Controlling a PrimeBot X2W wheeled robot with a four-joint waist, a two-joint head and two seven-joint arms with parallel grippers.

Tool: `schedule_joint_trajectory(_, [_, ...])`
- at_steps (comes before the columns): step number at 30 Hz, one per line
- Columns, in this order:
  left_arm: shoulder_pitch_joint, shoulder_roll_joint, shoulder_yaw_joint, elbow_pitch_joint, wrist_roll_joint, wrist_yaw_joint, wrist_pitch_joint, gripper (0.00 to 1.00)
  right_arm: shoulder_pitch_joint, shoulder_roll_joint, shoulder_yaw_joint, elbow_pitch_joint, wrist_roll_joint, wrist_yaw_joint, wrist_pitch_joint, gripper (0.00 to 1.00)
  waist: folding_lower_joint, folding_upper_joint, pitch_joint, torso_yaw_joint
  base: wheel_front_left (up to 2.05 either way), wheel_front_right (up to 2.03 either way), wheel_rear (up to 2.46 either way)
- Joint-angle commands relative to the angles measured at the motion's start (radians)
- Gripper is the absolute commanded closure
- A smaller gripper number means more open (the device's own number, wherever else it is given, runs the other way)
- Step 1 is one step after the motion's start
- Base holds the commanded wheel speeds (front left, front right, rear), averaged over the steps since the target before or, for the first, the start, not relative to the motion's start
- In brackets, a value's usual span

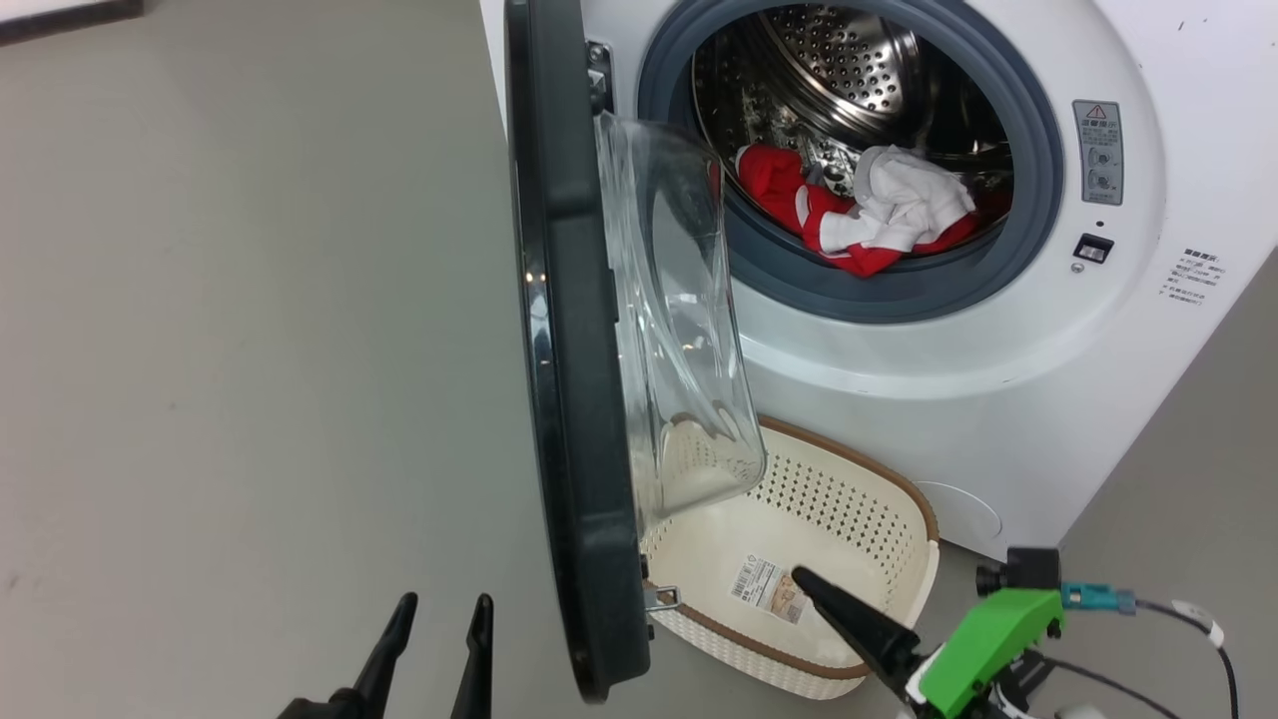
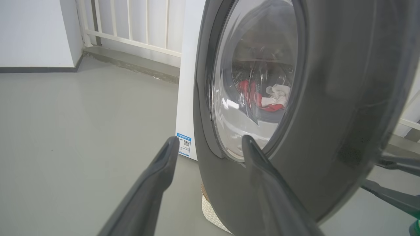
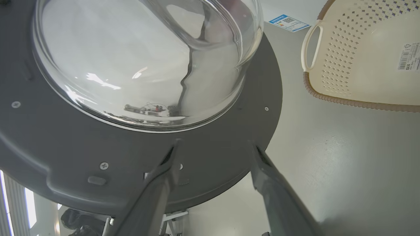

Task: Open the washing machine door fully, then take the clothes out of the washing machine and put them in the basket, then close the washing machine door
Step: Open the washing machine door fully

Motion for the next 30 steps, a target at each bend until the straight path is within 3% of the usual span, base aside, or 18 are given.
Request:
schedule_joint_trajectory(1, [-0.03, 0.005, 0.037, -0.017, 0.008, -0.005, -0.012, 0.0, 0.002, -0.006, 0.016, -0.019, -0.013, 0.008, -0.023, 0.0, 0.0, 0.0, -0.001, -0.001, 0.0, 0.0, 0.0])
schedule_joint_trajectory(8, [-0.031, 0.005, 0.042, -0.011, 0.008, -0.011, -0.012, 0.0, 0.038, -0.045, 0.04, -0.009, -0.074, 0.008, -0.141, 0.0, 0.0, 0.0, -0.002, -0.004, 0.0, 0.0, 0.0])
schedule_joint_trajectory(21, [-0.027, 0.005, 0.05, -0.002, 0.014, -0.02, -0.012, 0.0, 0.019, -0.159, 0.235, 0.059, -0.308, 0.008, -0.515, 0.0, 0.0, 0.0, -0.012, -0.008, 0.0, 0.0, 0.0])
schedule_joint_trajectory(27, [-0.022, 0.005, 0.054, 0.002, 0.02, -0.024, -0.012, 0.0, -0.002, -0.174, 0.277, 0.094, -0.398, 0.008, -0.574, 0.0, 0.0, 0.0, -0.02, -0.013, 0.0, 0.0, 0.0])
schedule_joint_trajectory(30, [-0.021, 0.005, 0.056, 0.003, 0.023, -0.026, -0.012, 0.0, -0.002, -0.17, 0.242, 0.078, -0.449, 0.008, -0.575, 0.0, 0.0, 0.0, -0.022, -0.016, 0.0, 0.0, 0.0])
